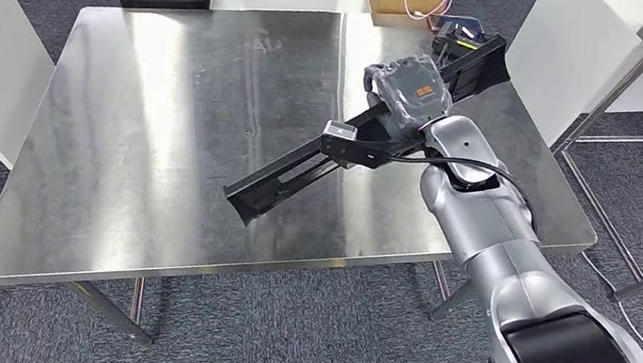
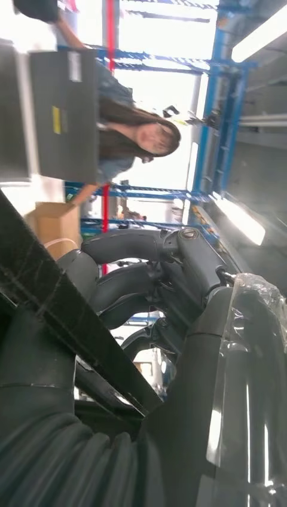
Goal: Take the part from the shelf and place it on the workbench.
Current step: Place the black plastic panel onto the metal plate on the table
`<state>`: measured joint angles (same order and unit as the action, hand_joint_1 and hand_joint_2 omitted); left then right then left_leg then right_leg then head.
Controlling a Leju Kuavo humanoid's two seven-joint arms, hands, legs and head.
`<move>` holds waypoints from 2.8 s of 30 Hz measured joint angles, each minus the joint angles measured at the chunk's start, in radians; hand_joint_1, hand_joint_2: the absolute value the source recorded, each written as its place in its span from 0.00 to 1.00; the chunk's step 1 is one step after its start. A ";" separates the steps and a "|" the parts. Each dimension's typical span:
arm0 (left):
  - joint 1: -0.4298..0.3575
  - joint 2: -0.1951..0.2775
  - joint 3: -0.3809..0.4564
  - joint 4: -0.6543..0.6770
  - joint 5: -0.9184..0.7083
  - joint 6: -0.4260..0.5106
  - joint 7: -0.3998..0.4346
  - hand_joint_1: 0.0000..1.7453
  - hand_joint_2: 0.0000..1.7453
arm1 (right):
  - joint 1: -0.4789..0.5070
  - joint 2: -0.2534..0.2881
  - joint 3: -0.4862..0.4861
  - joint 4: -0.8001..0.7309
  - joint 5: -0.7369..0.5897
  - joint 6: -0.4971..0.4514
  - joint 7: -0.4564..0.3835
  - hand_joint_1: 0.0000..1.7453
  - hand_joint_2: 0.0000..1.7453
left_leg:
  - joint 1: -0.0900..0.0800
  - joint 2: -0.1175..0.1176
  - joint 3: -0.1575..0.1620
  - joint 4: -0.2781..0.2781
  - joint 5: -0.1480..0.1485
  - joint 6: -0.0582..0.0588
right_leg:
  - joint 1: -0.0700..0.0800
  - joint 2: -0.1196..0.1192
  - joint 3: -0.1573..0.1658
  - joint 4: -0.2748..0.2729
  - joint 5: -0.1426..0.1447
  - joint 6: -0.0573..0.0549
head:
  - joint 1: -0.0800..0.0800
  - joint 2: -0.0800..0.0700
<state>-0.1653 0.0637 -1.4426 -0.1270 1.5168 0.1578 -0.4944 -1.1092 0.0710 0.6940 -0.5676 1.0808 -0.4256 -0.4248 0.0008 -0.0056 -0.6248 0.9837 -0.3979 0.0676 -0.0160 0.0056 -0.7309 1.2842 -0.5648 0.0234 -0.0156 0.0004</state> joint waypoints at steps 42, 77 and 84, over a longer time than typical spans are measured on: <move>-0.002 -0.003 -0.026 -0.001 0.001 -0.023 0.045 0.00 1.00 | -0.018 -0.003 0.040 0.023 0.043 0.040 0.050 0.87 1.00 | -0.003 -0.029 -0.003 0.056 -0.058 -0.040 | -0.004 -0.003 0.129 -0.301 0.154 -0.012 | -0.007 0.000; -0.002 -0.004 -0.027 -0.001 0.018 -0.038 -0.033 0.00 1.00 | -0.078 -0.092 -0.003 0.119 0.088 0.069 0.176 0.87 1.00 | 0.001 -0.021 0.017 0.014 -0.029 -0.008 | 0.004 -0.001 0.132 -0.300 0.148 0.017 | -0.009 0.000; -0.003 -0.004 -0.027 -0.001 0.033 -0.021 -0.047 0.00 1.00 | -0.089 -0.103 -0.020 0.151 0.111 0.078 0.236 0.87 1.00 | 0.006 -0.018 0.019 0.011 -0.029 -0.028 | 0.010 0.001 0.131 -0.299 0.146 0.014 | -0.008 0.000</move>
<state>-0.1680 0.0595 -1.4691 -0.1278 1.5501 0.1369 -0.5410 -1.1980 -0.0320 0.6740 -0.4162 1.1919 -0.3473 -0.1886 0.0069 -0.0233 -0.6061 0.9944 -0.4264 0.0400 -0.0063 0.0070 -0.6003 0.9856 -0.4185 0.0370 -0.0235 0.0005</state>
